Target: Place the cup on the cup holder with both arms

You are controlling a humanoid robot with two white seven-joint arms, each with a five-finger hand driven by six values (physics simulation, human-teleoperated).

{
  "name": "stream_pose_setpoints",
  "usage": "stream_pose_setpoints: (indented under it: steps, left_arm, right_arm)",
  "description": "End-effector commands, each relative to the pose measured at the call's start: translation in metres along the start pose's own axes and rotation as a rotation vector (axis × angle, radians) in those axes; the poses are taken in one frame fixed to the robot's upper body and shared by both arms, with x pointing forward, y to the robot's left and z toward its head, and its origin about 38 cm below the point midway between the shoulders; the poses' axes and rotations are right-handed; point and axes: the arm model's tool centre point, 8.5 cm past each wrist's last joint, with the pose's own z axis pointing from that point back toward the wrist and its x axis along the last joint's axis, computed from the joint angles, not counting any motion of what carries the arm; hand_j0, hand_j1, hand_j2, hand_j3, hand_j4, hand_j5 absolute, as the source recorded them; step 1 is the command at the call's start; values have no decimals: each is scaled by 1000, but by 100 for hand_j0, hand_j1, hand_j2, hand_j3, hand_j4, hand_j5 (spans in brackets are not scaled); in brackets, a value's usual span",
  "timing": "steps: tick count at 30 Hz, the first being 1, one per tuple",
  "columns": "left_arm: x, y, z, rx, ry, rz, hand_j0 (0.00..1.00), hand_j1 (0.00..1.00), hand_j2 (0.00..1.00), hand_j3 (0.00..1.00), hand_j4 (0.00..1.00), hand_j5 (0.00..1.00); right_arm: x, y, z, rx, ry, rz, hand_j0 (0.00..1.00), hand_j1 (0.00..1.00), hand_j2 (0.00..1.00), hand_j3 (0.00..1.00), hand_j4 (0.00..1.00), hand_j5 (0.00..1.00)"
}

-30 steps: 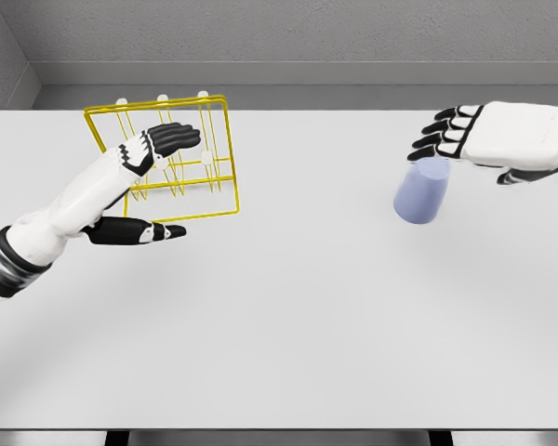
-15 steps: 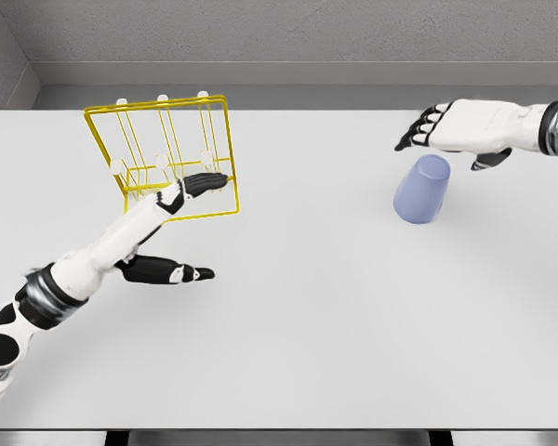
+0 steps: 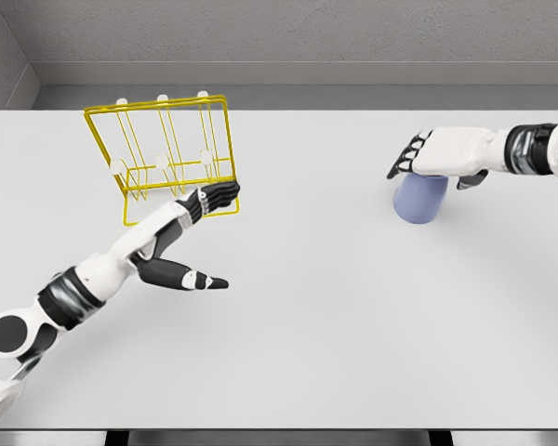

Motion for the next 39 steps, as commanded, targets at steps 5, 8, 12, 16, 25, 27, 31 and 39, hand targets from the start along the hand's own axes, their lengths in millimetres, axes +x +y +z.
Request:
stream_pose_setpoints:
  steps: [5,8,12,16,25,27,31,39]
  left_arm:
    - [-19,-6,-1,3,129,113,100,100,100,100,100,100]
    - [-21,-6,-1,17,142,195,100,100,100,100,100,100]
    - [-26,-10,-6,31,131,251,100,100,100,100,100,100]
    - [-25,-11,-8,31,118,242,100,100,100,100,100,100]
    - [-40,-8,-3,46,170,222,100,100,100,100,100,100]
    - [-40,-8,-4,46,171,221,100,100,100,100,100,100]
    - [-47,-9,-3,53,184,222,100,100,100,100,100,100]
    - [-58,-9,-4,95,228,252,100,100,100,100,100,100]
  right_arm:
    - [2,1,-2,2,-4,-1,85,85,85,85,85,85]
    - [3,1,-3,7,-8,3,69,69,69,69,69,69]
    - [3,3,-4,15,-3,12,61,61,61,61,61,61]
    - [3,0,-3,9,-2,15,53,53,53,53,53,53]
    - [13,-19,13,-33,-13,85,52,52,52,52,52,52]
    - [16,-22,23,-36,-12,114,52,52,52,52,52,52]
    - [30,-37,51,-73,-9,202,52,52,52,52,52,52]
    - [71,-46,57,-112,-90,281,52,52,52,52,52,52]
